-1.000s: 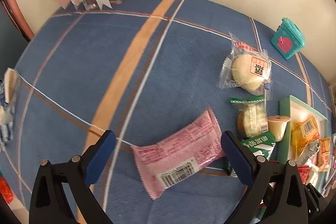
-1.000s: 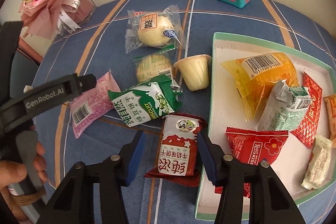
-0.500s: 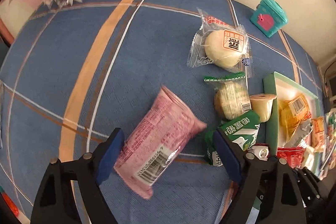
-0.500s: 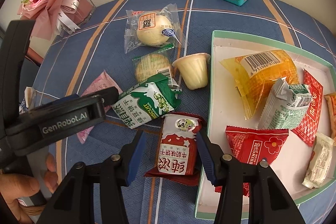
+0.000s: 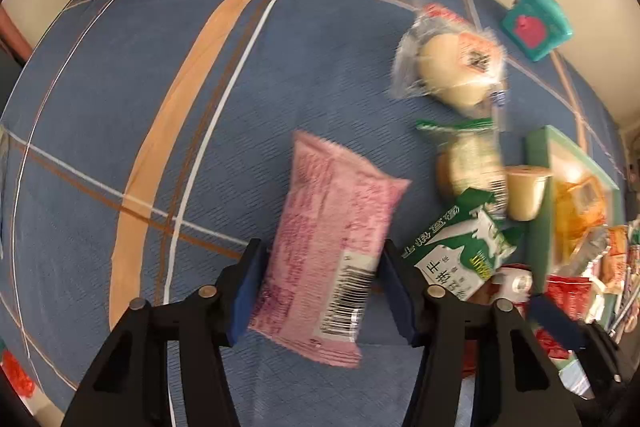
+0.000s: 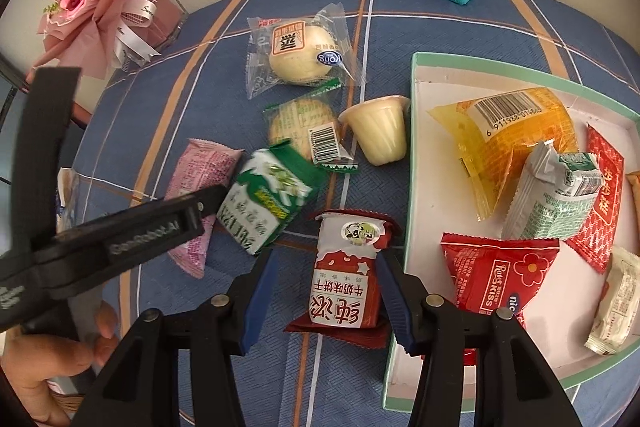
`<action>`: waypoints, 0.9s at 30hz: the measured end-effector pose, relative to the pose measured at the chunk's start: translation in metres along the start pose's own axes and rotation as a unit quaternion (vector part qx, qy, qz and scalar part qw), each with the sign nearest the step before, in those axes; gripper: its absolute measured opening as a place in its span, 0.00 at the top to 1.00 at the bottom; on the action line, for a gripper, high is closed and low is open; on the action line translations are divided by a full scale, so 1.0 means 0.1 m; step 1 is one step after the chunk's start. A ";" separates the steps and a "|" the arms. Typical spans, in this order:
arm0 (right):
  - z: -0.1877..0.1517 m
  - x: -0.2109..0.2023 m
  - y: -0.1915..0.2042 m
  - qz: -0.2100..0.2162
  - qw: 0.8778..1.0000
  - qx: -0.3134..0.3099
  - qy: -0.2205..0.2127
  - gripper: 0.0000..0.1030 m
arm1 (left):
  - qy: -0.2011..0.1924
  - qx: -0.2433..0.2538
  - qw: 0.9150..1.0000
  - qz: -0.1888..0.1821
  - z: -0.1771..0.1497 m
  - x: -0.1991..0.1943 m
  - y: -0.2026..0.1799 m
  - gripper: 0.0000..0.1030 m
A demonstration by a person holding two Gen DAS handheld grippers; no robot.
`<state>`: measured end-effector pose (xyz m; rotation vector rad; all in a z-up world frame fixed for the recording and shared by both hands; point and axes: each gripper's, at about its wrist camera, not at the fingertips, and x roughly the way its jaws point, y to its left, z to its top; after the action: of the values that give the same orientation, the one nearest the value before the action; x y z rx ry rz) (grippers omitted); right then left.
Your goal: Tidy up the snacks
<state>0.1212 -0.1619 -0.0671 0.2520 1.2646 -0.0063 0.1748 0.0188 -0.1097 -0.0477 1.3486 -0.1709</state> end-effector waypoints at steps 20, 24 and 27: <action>-0.11 0.19 0.28 -0.064 0.997 -0.052 0.011 0.56 | -0.006 -0.028 0.999 0.027 -0.11 0.01 0.34 0.56; -0.17 0.32 0.32 -0.065 0.996 -0.050 0.028 0.58 | -0.009 -0.027 0.999 0.030 -0.12 0.02 0.38 0.56; -0.19 0.32 0.36 -0.070 0.996 -0.055 0.024 0.59 | -0.013 -0.024 0.999 0.037 -0.10 0.05 0.27 0.56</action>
<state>0.1179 -0.1193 -0.0964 0.0685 1.3231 -0.0504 0.1682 0.0454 -0.1202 -0.0396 1.3256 -0.0761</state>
